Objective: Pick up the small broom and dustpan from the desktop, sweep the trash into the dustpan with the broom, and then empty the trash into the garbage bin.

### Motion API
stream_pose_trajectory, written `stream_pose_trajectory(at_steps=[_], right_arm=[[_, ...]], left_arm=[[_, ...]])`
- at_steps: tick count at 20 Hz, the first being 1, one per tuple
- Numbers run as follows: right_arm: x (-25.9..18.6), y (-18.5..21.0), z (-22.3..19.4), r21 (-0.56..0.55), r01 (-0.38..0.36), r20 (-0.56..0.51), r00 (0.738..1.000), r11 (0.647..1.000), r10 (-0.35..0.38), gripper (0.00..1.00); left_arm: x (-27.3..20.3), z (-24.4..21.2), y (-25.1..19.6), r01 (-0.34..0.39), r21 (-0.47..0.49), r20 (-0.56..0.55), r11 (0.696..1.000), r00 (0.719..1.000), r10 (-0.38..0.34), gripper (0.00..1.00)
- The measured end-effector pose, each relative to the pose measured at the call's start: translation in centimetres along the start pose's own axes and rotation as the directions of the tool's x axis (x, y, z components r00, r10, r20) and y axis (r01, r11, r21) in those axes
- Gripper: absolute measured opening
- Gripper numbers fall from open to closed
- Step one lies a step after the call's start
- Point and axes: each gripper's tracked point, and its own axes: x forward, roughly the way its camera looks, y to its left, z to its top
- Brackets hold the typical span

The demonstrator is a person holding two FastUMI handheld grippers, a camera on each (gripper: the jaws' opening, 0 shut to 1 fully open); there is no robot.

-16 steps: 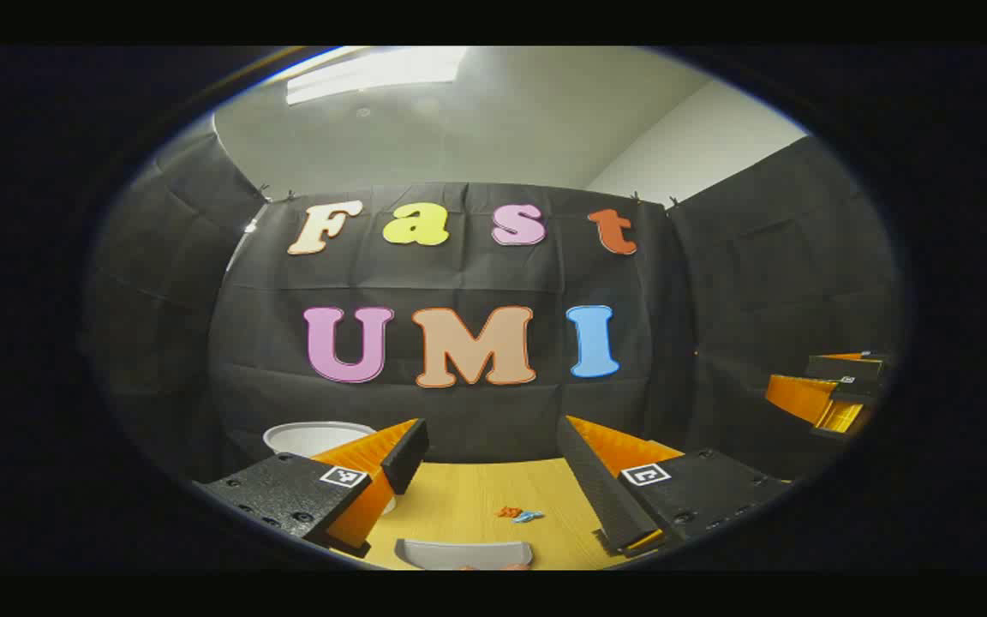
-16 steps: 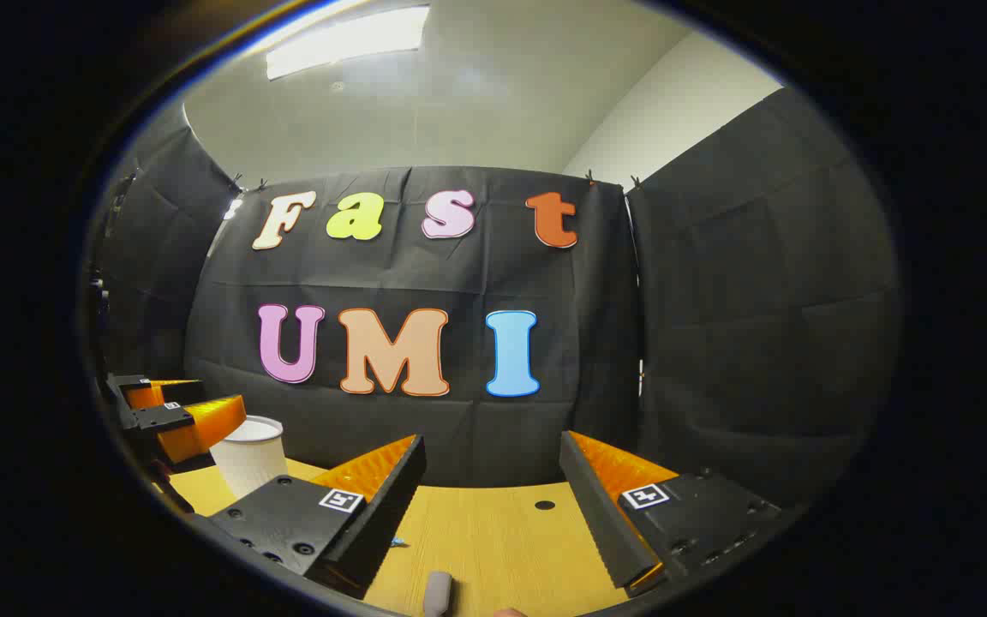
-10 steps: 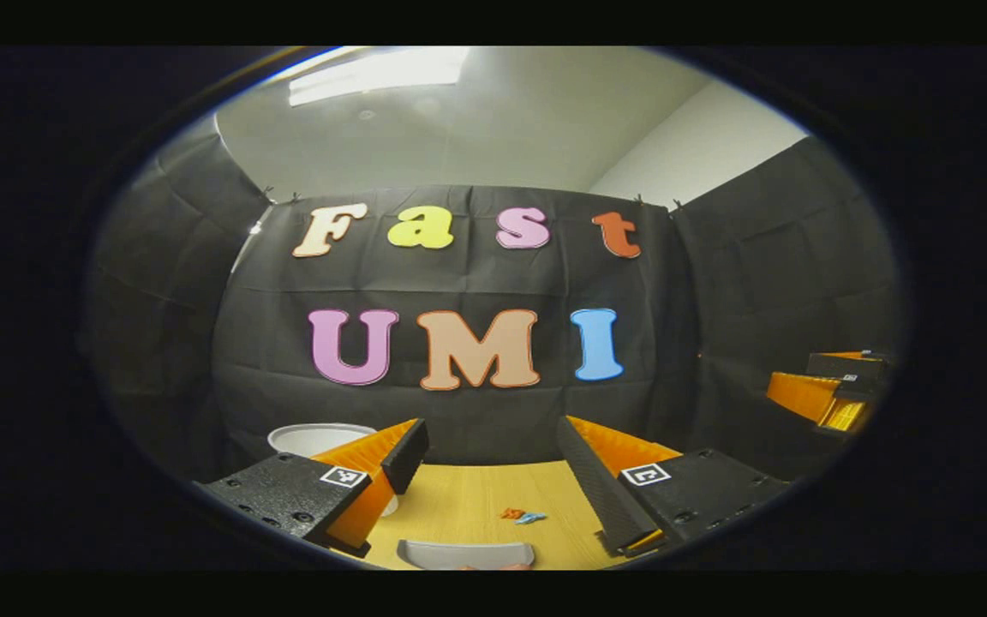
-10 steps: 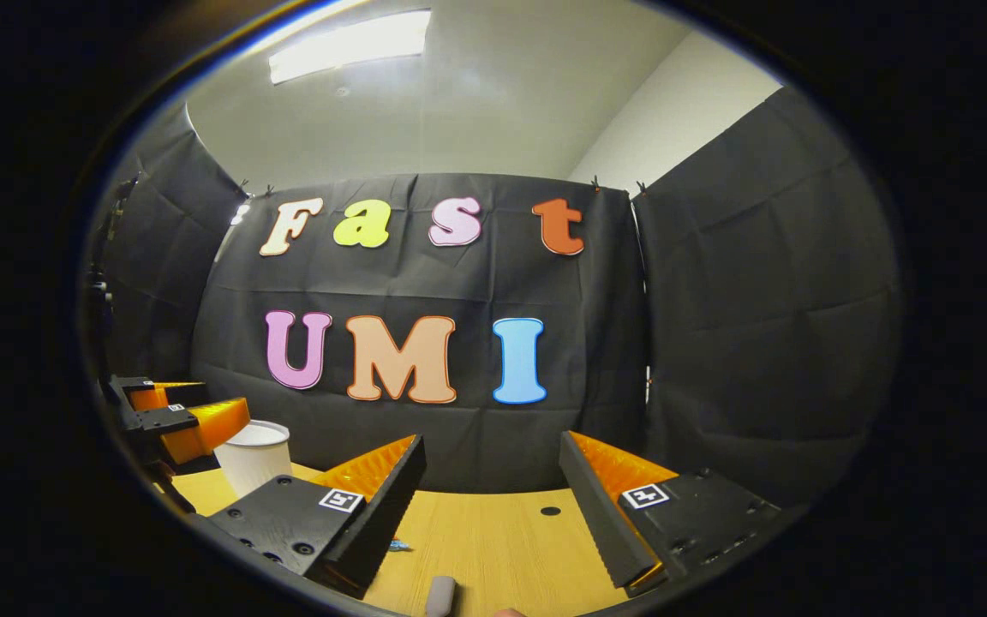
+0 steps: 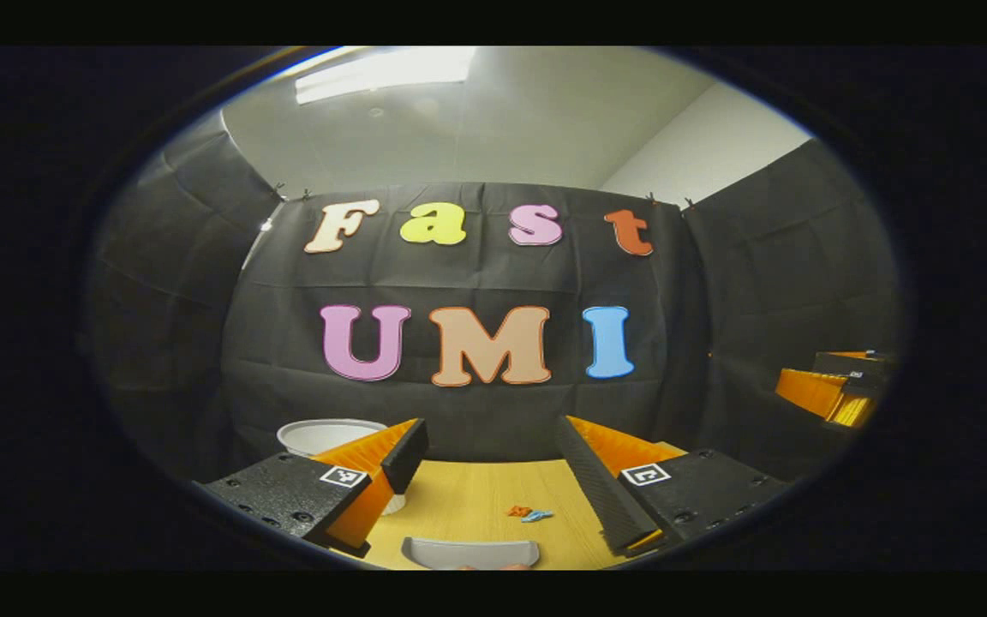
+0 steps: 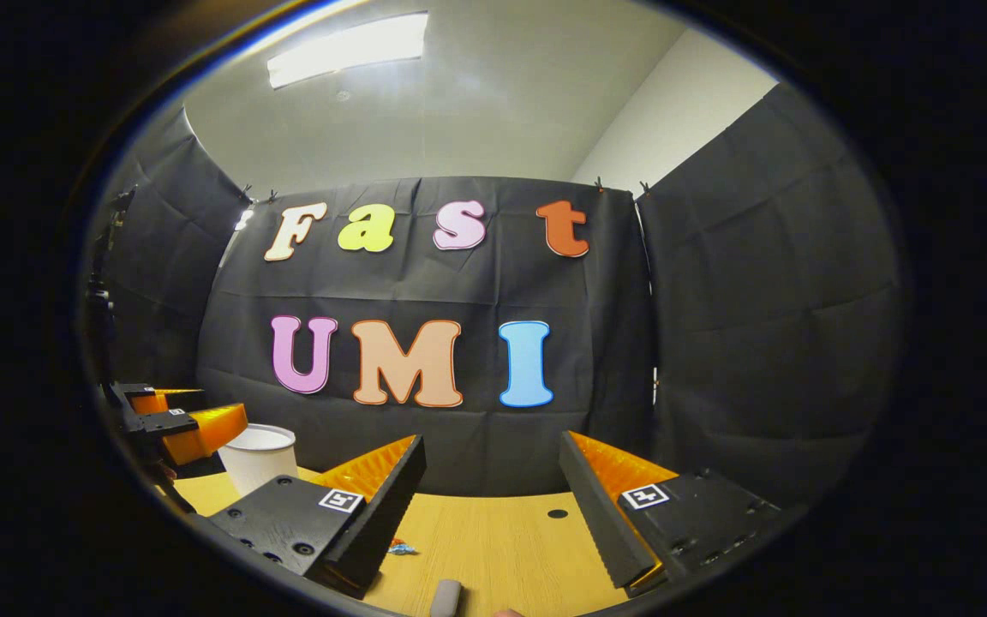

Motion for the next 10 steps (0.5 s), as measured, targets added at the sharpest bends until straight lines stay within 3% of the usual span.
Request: stream_pose_trajectory(at_steps=[10], right_arm=[[0.0,1.1,-0.4,0.037,-0.052,-0.03,0.998,0.998,0.053,0.93]], left_arm=[[-0.7,0.1,0.8,-0.022,0.004,-0.002,1.0,1.0,0.022,0.92]])
